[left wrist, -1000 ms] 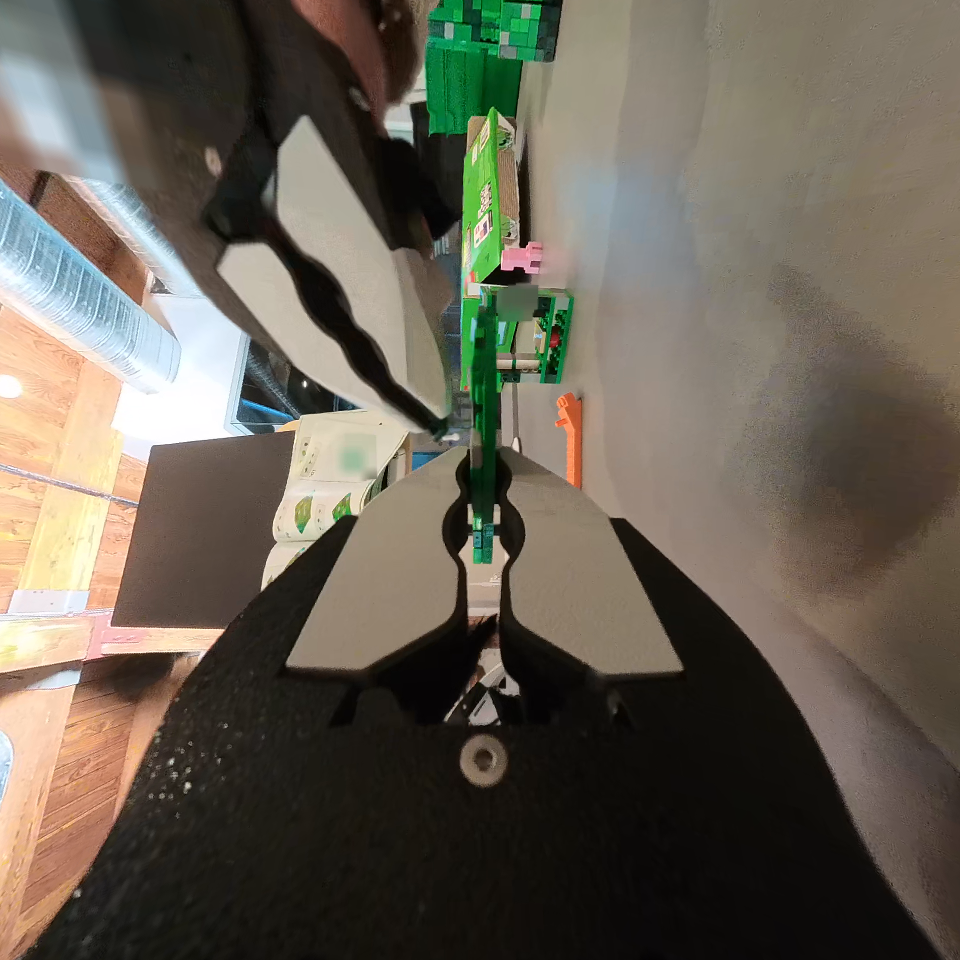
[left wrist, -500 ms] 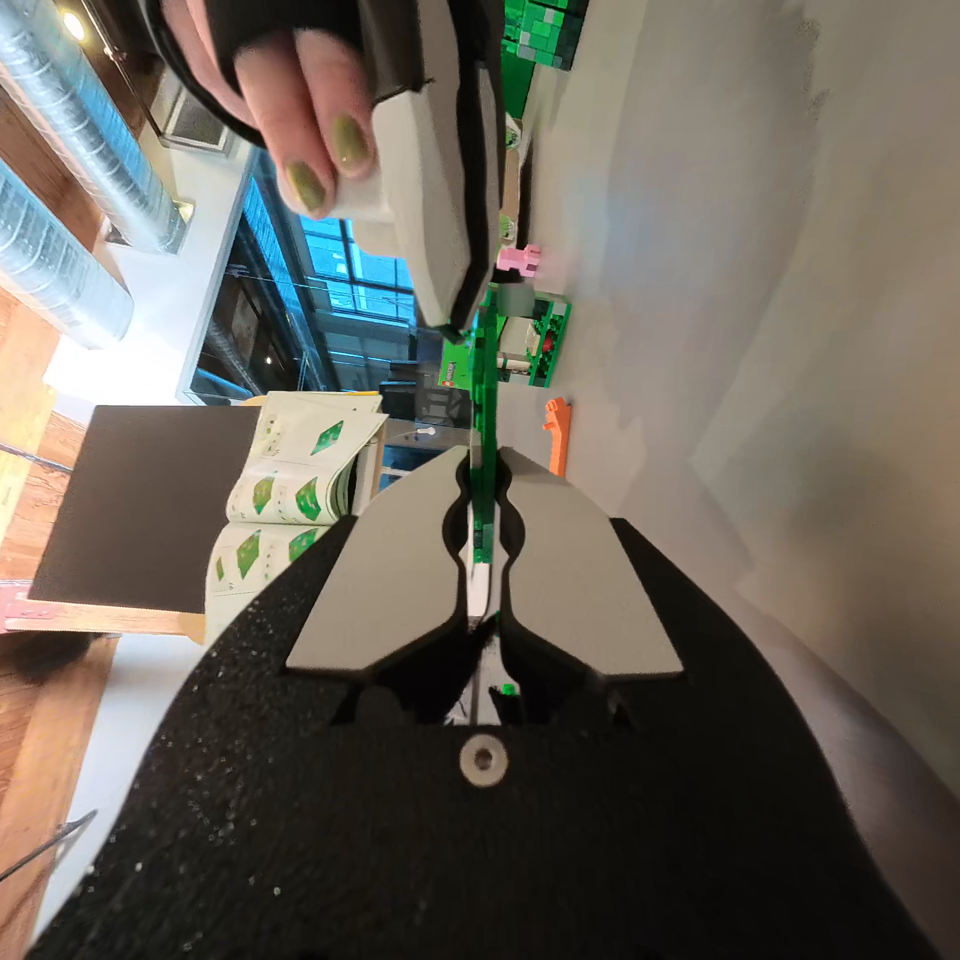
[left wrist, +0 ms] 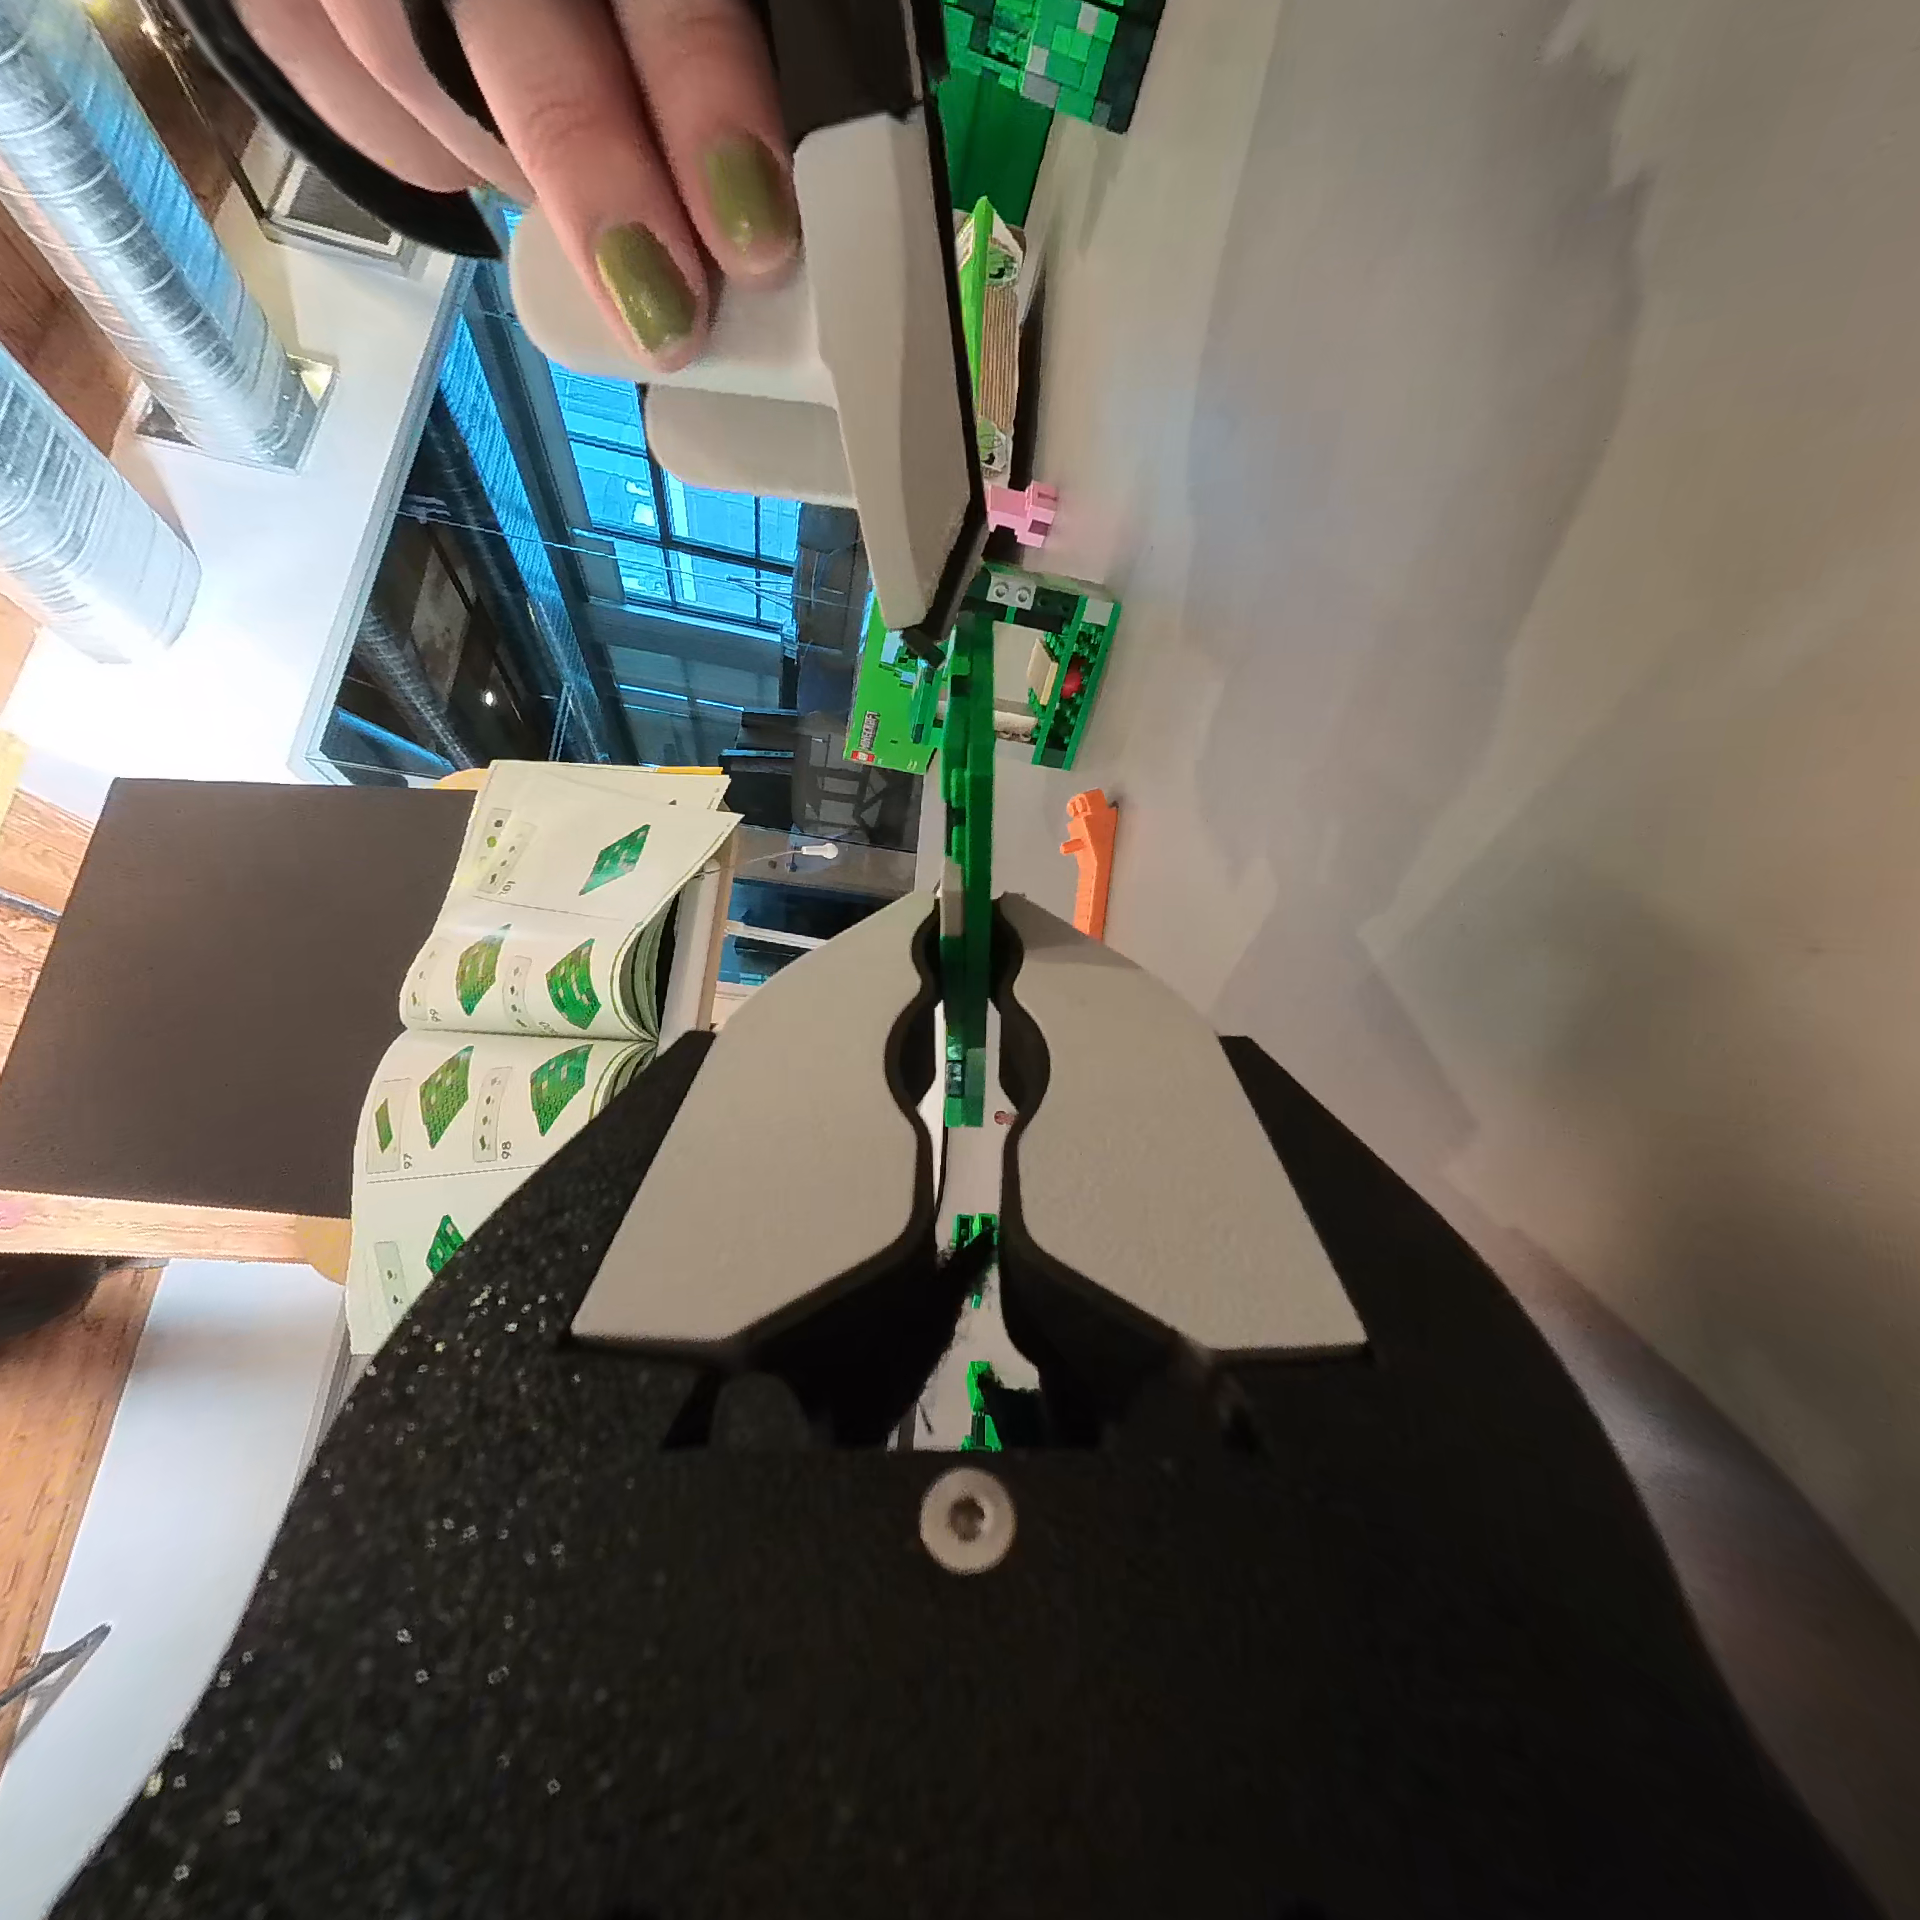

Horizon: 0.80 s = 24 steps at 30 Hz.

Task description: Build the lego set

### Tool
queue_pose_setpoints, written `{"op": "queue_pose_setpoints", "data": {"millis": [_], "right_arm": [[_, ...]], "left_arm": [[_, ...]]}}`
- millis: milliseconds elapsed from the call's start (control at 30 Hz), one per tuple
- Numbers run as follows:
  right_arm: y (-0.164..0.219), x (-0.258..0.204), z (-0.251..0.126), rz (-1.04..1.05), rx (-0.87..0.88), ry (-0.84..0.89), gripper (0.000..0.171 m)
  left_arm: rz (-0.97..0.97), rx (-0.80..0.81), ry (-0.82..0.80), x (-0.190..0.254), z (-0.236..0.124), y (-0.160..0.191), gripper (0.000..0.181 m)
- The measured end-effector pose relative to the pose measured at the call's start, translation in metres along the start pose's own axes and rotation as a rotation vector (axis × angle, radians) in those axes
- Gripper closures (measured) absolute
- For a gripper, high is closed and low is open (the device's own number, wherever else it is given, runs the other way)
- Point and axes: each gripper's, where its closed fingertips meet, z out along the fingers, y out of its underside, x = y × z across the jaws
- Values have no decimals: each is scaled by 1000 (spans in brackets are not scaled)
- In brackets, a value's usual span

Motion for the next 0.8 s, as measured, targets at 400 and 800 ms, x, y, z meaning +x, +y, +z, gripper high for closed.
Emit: {"op": "queue_pose_setpoints", "data": {"millis": [400,800], "right_arm": [[1,-3,0,-18,6,-12,164],[2,-6,3,-23,4,-34,164]], "left_arm": [[-11,-5,5,0,-1,2,176],[-31,-39,26,0,-2,8,176]]}}
